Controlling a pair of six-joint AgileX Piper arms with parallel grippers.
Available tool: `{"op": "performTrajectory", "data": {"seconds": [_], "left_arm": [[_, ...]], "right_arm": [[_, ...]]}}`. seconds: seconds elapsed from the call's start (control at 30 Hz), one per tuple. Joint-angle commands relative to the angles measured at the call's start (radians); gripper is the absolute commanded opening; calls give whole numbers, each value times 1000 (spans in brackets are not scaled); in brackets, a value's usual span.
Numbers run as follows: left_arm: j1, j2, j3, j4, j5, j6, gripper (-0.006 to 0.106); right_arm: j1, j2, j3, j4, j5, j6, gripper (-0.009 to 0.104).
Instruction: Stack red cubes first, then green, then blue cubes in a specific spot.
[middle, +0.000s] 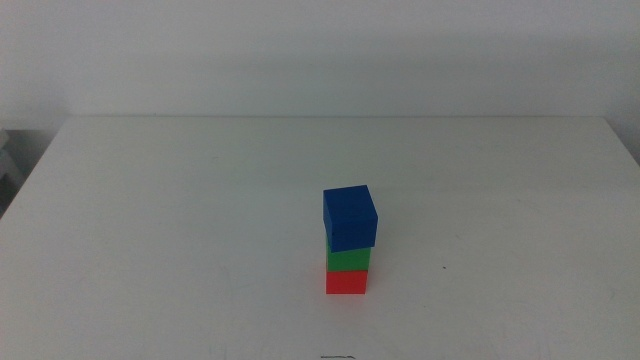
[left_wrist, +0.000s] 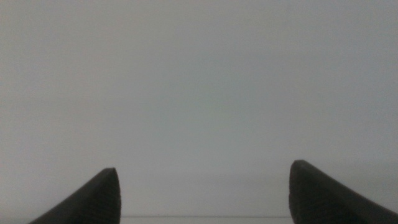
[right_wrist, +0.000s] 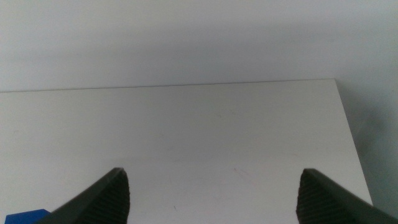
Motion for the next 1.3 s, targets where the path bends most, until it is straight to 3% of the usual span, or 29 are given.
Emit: {"op": "performTrajectory", "data": {"seconds": [0.0,0.27,0.43,0.57,0.67,0.97,1.13,1.27], "left_arm": [[0,-2,-26,-4,-73,-15,91],[1,38,-25,-18,-73,-15,91],[1,-7,121,-144,-161,-15,91],[1,-104,344,-150,-210,-15,91],[1,-210,532,-149,-208,-15,91],[1,-625,972,-152,-207,-15,91],[1,-789,1089,-149,-207,-15,91],[1,-892,1138,-94,-208,-15,91]], "right_arm": [[-7,-13,-23,-17,-70,-13,83],[-9,-23,19,-55,-114,-13,83],[-9,-87,227,-63,-469,-13,83],[-9,-171,473,-55,-791,-13,83],[-9,-264,662,-92,-888,-13,83],[-9,-735,1156,-88,-895,-13,83],[-16,-889,1336,-31,-895,-13,83],[-92,-985,1427,-19,-895,-13,83]]}}
